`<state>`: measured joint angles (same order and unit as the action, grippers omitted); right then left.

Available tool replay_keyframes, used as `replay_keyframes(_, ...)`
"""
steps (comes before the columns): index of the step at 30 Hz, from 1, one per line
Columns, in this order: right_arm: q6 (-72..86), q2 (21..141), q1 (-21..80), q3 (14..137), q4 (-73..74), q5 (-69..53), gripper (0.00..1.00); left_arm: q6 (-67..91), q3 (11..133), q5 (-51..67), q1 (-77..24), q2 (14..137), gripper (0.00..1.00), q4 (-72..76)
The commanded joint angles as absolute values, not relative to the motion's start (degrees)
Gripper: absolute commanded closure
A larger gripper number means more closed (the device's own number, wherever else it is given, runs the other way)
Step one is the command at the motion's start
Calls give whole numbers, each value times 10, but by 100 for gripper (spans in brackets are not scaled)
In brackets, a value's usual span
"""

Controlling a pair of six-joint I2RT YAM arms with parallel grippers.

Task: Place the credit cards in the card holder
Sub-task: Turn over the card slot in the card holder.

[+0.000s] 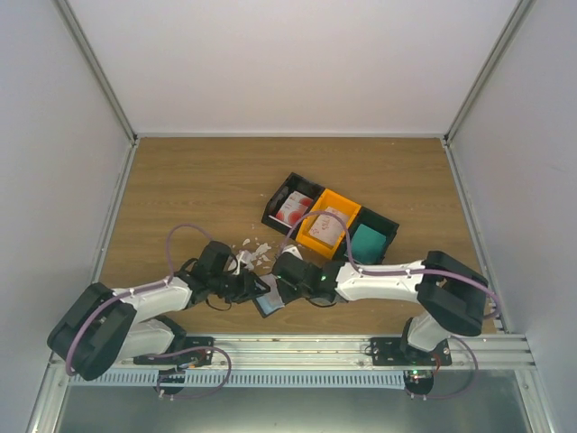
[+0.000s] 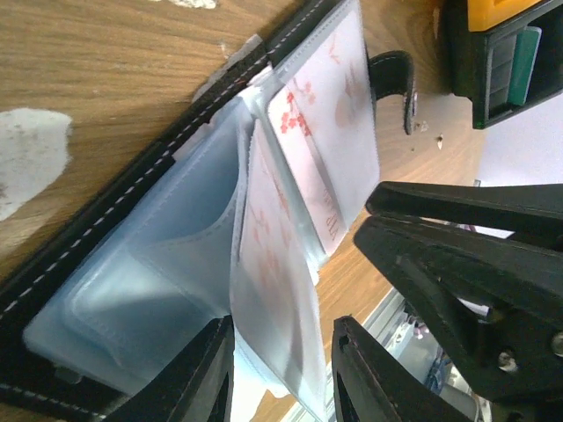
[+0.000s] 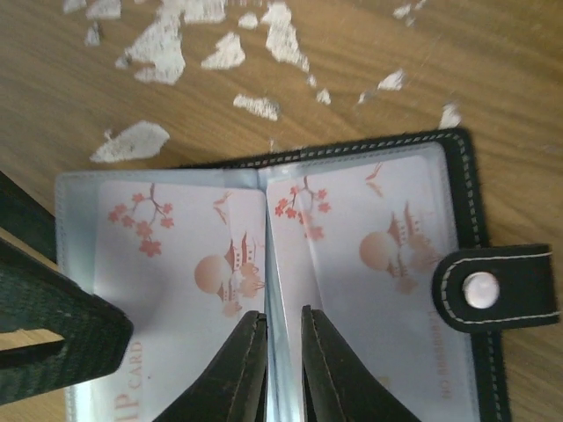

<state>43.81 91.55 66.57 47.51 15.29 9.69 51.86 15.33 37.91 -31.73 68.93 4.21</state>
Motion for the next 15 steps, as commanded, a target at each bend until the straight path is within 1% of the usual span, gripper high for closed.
replay_keyframes(1,453,879,664,488,172,146,86,504,174,400,-314,696,66,78)
replay_keyframes(5,462,850,664,479,175,165,85,496,185,416,-314,702,66,82)
replay_keyframes(7,467,837,662,473,175,173,82,493,191,423,-314,705,67,83)
replay_keyframes(10,474,820,659,462,176,181,81,489,200,434,-314,712,67,88)
replay_keyframes(15,487,791,653,440,177,191,81,486,213,446,-315,739,65,107)
